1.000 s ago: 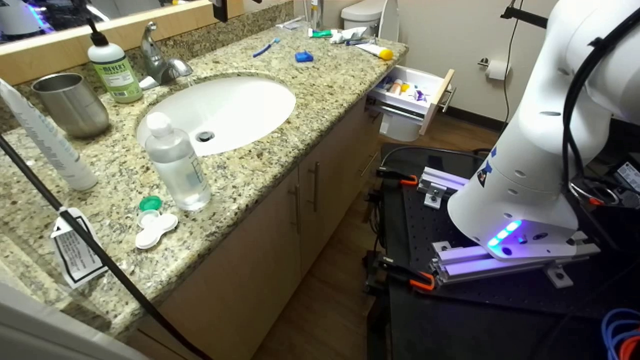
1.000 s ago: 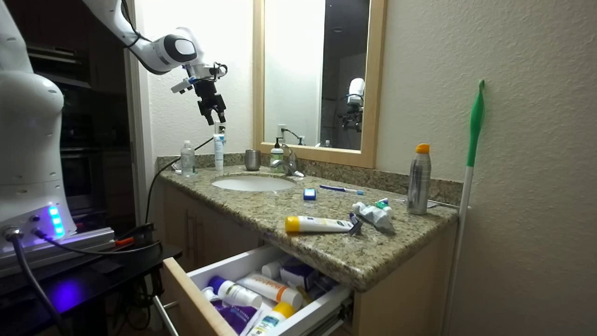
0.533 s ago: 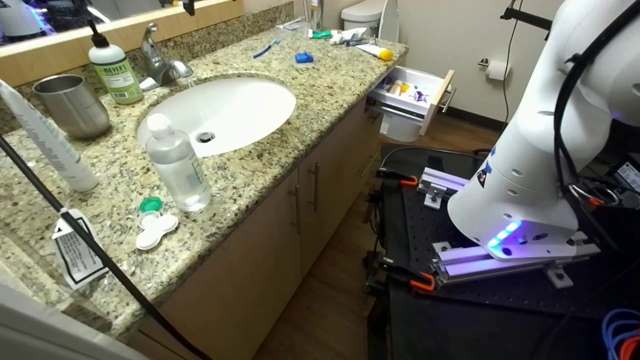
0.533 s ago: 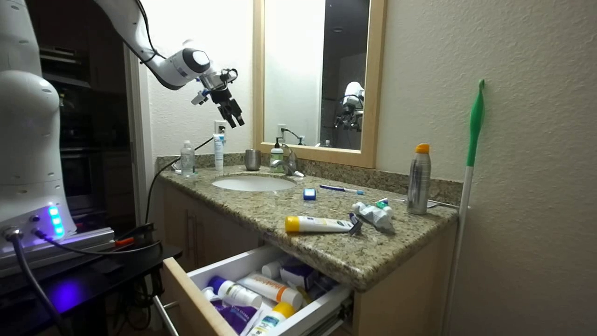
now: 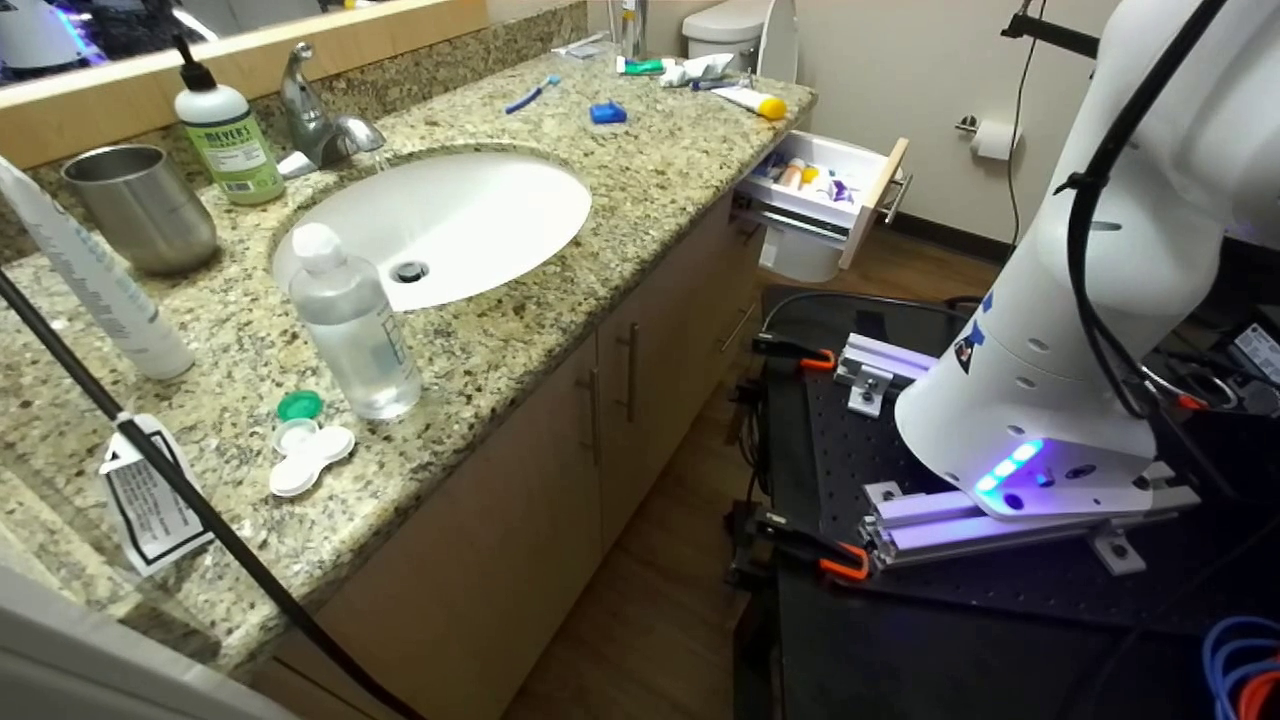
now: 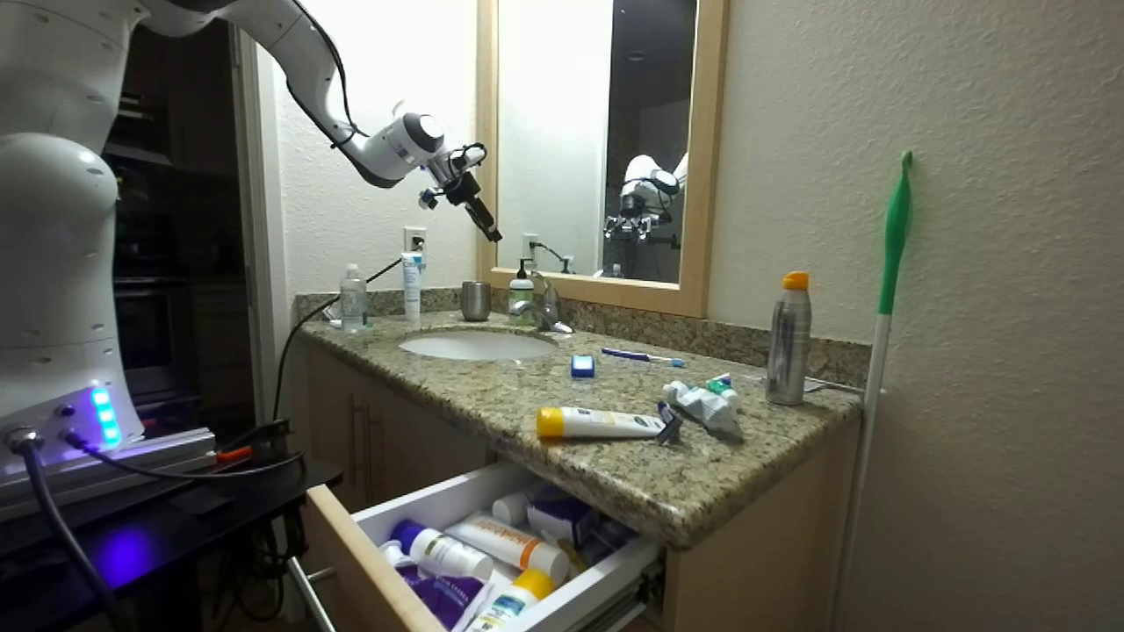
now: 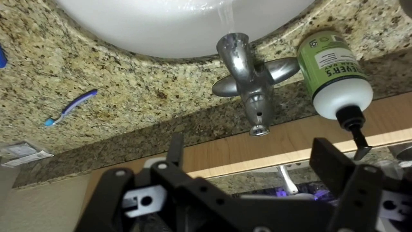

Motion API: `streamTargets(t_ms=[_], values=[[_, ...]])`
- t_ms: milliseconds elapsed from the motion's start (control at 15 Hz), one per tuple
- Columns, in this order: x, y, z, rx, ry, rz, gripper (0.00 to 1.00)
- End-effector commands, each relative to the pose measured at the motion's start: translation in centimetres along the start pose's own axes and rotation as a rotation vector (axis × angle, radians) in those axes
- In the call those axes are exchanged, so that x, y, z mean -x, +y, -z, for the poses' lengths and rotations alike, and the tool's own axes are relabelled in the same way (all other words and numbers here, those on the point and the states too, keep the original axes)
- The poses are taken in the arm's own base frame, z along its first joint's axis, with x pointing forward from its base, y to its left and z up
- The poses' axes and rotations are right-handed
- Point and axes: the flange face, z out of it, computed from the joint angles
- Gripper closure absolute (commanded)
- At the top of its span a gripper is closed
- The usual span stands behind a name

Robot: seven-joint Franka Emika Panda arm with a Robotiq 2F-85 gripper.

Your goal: Close the tap

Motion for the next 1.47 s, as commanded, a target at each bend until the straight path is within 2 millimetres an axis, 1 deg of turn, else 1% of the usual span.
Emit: streamTargets(t_ms=[0, 67, 133, 333, 467, 533, 600, 667, 733, 800, 933, 1000, 1067, 1200, 1333, 1400], values=[[-0.2, -0.5, -1.5, 0.039, 0.027, -0.012, 0.00], [-1.5, -1.4, -3.4, 0.047, 0.094, -0.091, 0.00], [-1.8, -2.4, -5.6, 0.043, 0.113, -0.139, 0.00], [-2.4, -5.0, -9.6, 0.058, 0.196, -0.295, 0.00], [-2.3, -7.0, -12.2, 0.096, 0.229, -0.395, 0.00], [-1.7, -4.6, -10.1, 0.077, 0.167, -0.340, 0.00], [-1.4, -5.4, -11.2, 0.081, 0.176, -0.348, 0.00], [-1.0, -5.6, -11.6, 0.083, 0.171, -0.343, 0.00], [-1.1, -5.6, -11.4, 0.082, 0.172, -0.343, 0.00], [-1.9, -5.3, -11.3, 0.084, 0.216, -0.360, 0.00], [-2.7, -4.5, -11.7, 0.098, 0.243, -0.401, 0.00], [-2.8, -4.1, -12.2, 0.113, 0.251, -0.414, 0.00], [-2.5, -4.3, -11.3, 0.098, 0.214, -0.399, 0.00], [-2.6, -4.1, -11.4, 0.102, 0.216, -0.404, 0.00], [-2.5, -4.3, -11.3, 0.100, 0.215, -0.403, 0.00], [-2.3, -4.2, -11.8, 0.135, 0.188, -0.407, 0.00]])
